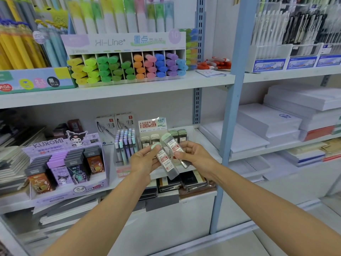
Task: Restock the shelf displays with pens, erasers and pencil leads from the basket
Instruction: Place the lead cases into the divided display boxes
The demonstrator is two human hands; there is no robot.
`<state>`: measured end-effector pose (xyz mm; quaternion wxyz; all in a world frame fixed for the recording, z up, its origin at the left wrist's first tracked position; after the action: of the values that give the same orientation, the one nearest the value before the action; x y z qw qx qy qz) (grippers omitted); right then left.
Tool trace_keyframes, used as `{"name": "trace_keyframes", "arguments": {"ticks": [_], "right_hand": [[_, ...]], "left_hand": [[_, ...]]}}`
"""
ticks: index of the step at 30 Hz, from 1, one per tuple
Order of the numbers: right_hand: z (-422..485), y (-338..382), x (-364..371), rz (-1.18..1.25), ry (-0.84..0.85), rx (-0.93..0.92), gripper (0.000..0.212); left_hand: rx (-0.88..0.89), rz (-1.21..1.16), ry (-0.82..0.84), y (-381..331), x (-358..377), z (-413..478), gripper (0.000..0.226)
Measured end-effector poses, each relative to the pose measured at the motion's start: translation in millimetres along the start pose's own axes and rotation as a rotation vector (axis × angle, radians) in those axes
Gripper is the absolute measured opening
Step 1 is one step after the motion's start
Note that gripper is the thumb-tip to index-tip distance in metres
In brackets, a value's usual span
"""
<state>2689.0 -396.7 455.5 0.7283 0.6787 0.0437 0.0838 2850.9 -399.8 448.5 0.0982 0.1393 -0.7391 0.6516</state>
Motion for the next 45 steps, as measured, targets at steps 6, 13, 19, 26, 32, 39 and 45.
{"name": "trace_keyframes", "arguments": {"ticks": [6, 13, 19, 26, 32, 39, 45], "right_hand": [[-5, -6, 0, -0.239, 0.029, -0.012, 0.033], [-6, -9, 8, -0.315, 0.089, -0.038, 0.061], [-2, -8, 0, -0.456, 0.098, -0.077, 0.075], [6, -16, -10, -0.442, 0.135, -0.055, 0.072], [10, 16, -29, -0.462, 0.064, -0.254, 0.031], [21, 39, -84, -0.587, -0.236, -0.301, 0.019], [33, 67, -136, -0.524, -0.598, -0.426, 0.020]], "left_hand": [[-0.026, -0.101, 0.030, 2, 10, 0, 0.018], [0.134, 0.129, 0.065, -3, 25, 0, 0.018], [0.108, 0.150, 0.180, 5, 40, 2, 0.023], [0.212, 0.289, 0.141, 3, 45, 6, 0.027], [0.243, 0.431, 0.224, 13, 58, 9, 0.056], [0.629, 1.166, 0.273, 24, 79, 17, 0.057], [0.821, 1.825, 0.283, 68, 71, 29, 0.086]]}}
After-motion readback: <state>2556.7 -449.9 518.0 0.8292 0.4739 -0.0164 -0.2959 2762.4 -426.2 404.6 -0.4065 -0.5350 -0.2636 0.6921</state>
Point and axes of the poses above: each hand's wrist, its own z-axis towards the middle knuckle, its own x-axis out of the palm, y = z × x, the point moved 9 cm from there along z, towards the middle knuckle, and after that the axes turned 1 degree about -x, right-handed, at the moved point
